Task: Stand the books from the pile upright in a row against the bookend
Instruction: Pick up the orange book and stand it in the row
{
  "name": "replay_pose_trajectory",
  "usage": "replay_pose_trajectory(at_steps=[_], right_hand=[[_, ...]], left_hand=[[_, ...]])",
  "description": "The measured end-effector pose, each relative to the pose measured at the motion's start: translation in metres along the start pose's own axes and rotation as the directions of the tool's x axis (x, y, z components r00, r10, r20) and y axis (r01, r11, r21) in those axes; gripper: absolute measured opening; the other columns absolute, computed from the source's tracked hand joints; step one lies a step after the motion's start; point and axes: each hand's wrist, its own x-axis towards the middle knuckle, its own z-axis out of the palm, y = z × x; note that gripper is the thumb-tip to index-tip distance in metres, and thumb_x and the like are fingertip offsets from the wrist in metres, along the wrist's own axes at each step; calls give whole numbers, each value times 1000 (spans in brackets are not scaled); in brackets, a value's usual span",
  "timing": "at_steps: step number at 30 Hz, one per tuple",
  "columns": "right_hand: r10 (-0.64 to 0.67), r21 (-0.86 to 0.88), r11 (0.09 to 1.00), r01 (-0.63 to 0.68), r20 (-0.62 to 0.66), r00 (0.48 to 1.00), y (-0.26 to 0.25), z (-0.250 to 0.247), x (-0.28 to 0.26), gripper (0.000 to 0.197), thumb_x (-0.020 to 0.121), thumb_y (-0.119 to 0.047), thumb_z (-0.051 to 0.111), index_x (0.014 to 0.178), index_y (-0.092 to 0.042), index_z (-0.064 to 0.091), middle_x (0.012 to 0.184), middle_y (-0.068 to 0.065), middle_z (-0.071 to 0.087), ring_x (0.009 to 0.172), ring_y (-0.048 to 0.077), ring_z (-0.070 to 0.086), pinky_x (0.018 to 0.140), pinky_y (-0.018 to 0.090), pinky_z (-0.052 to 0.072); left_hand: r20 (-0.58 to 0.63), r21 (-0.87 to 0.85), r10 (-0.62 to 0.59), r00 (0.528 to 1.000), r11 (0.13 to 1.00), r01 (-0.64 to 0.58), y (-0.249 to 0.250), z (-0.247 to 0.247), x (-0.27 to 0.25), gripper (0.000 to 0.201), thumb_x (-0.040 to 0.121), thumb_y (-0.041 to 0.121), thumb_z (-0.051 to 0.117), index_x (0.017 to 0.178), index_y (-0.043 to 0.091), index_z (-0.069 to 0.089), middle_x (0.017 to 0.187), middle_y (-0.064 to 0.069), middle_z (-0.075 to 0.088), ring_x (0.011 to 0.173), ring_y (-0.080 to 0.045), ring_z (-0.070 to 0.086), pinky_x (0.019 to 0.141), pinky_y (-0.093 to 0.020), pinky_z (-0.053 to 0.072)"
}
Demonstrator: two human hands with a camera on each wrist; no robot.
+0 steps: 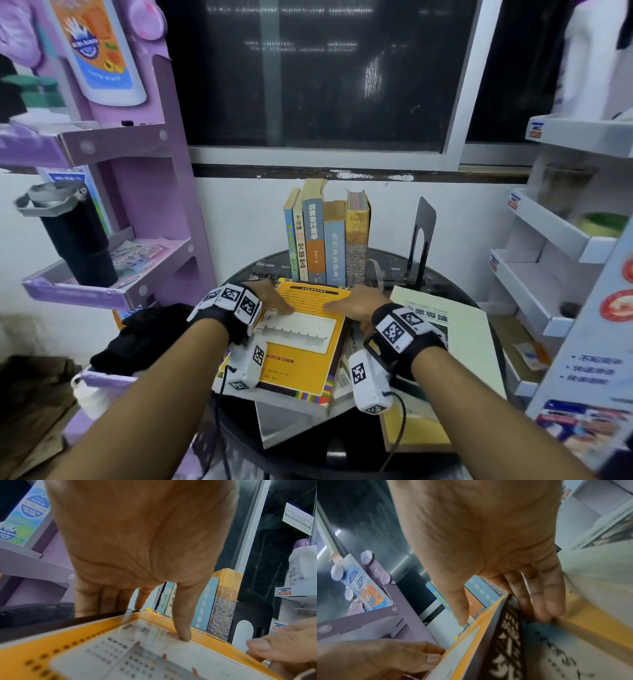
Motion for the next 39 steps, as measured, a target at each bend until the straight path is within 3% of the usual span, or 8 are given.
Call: replay_pose_trajectory(at_steps=[2,6,11,15,20,26,35,39], right_hand=[[-7,36,999,6,26,1000,-1,6,3,45,86,-49,64,106,-8,61,101,8,63,95,24,62,76,31,52],[-19,122,992,17,16,1000,-1,14,10,41,81,-39,73,103,-5,68,102,9,71,96,24,66,86,38,56],[-23,248,968,23,-3,1000,0,14,13,39,77,-31,80,106,-7,68,105,9,72,96,25,69,84,41,57],[-61,285,956,75,-59,996,-5,6,11,45,74,-34,82,110,-13,65,106,4,71,93,20,66,71,31,55],[-91,343,931,127,-120,989,-15,-9,7,69,62,-35,87,121,-17,57,107,4,70,96,24,67,71,42,60],[-99,491,849,195,-215,972,-21,-34,-15,87,54,-19,93,122,-16,38,111,3,67,105,27,65,82,54,56],[-232,508,777,372,-319,919,-16,-71,-42,77,71,-20,85,123,-22,30,108,0,68,94,23,69,87,48,56],[-303,496,756,428,-314,900,-11,-93,-62,52,82,-21,76,116,-21,37,103,3,70,84,22,73,67,47,61]], left_hand=[[5,-32,12,1000,999,-12,-19,6,42,137,7,78,78,131,26,51,123,4,64,112,-23,58,103,-46,42],[9,-51,32,999,998,-32,-4,1,6,94,37,61,87,119,22,62,114,3,69,108,-21,61,104,-42,42],[-45,-132,40,998,990,-46,2,-9,-22,93,34,57,81,118,20,61,113,1,68,107,-20,60,104,-44,42],[-118,-192,39,992,980,-61,29,-20,-94,58,71,25,82,119,14,51,117,-1,62,110,-19,54,98,-31,37],[-225,-329,31,974,938,-106,38,-35,-115,76,76,14,79,137,16,33,115,-3,53,103,-18,46,87,-29,32],[-377,-548,46,925,794,-263,49,-44,-121,76,77,11,78,137,20,33,116,-8,61,99,-23,58,86,-34,45],[-454,-768,109,884,456,-450,74,-47,-124,57,85,18,71,132,28,42,109,-8,69,94,-28,68,87,-47,54],[-445,-798,178,878,365,-479,85,-47,-122,45,88,21,67,128,27,48,112,-11,70,97,-31,69,85,-47,55]])
